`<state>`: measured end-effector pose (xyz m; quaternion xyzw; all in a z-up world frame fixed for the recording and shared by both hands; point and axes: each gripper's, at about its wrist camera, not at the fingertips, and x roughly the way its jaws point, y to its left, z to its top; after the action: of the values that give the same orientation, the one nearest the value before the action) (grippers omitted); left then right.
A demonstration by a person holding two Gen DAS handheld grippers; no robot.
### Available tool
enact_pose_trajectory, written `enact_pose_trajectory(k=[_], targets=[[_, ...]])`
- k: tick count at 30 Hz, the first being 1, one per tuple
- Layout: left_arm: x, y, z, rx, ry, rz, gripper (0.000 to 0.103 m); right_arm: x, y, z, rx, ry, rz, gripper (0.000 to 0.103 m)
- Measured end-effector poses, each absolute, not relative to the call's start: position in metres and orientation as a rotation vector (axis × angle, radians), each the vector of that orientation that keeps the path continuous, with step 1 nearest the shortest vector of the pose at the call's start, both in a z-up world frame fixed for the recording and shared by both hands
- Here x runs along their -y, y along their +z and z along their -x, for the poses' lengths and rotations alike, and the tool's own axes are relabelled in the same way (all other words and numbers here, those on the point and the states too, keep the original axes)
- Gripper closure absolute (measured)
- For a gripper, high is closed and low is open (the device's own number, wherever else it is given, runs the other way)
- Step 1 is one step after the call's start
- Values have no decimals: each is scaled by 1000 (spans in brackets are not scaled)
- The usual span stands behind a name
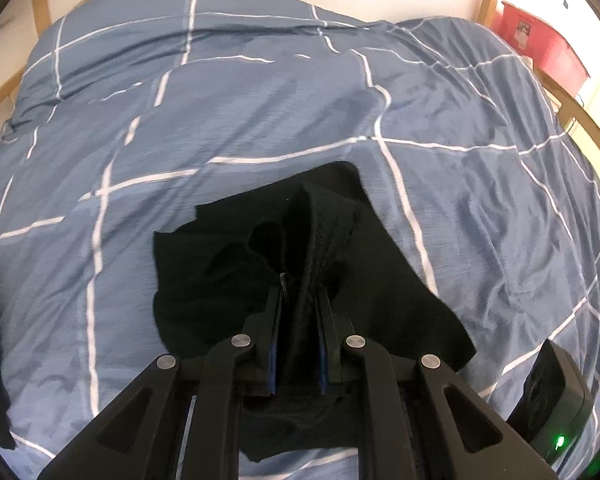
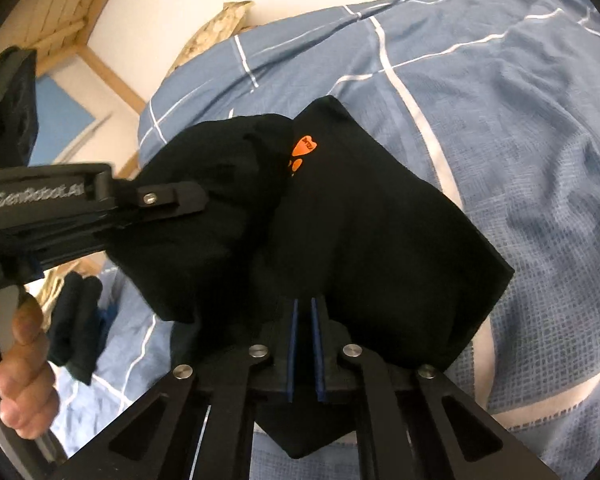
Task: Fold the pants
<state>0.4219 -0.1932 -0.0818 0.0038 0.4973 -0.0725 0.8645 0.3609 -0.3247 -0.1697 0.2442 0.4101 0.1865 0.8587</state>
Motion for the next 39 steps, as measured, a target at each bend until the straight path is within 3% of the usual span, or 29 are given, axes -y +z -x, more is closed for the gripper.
enact_pose_trajectory(k=[7, 11, 14, 18, 19, 21, 23, 29, 37, 39], targets=[[220, -81, -432, -1042, -188, -28, 85, 332, -174, -358, -853, 388, -538, 97], [222, -68, -424, -1019, -320, 22, 63, 339, -171, -355, -834, 363, -560, 97], [215, -51, -402, -912, -281, -66, 61, 345, -166, -349, -811, 326, -559, 97], [187, -49, -365, -785, -185, -182, 50, 350, -160, -346, -820, 288, -555, 95], [182, -51, -361, -776, -174, -196, 50, 350, -156, -344, -807, 269, -534, 92], [169, -63, -348, -758, -146, -218, 50, 349, -146, -339, -770, 226, -480, 65], [159, -75, -339, -742, -145, -226, 50, 347, -131, -331, -705, 210, -430, 52], [137, -95, -325, -716, -157, -137, 50, 339, -80, -314, -544, 262, -270, 52], [119, -103, -335, -669, -181, 2, 49, 285, -71, -384, -719, 396, -109, 52], [114, -112, -337, -686, -193, 36, 49, 274, -80, -393, -734, 394, -55, 59]])
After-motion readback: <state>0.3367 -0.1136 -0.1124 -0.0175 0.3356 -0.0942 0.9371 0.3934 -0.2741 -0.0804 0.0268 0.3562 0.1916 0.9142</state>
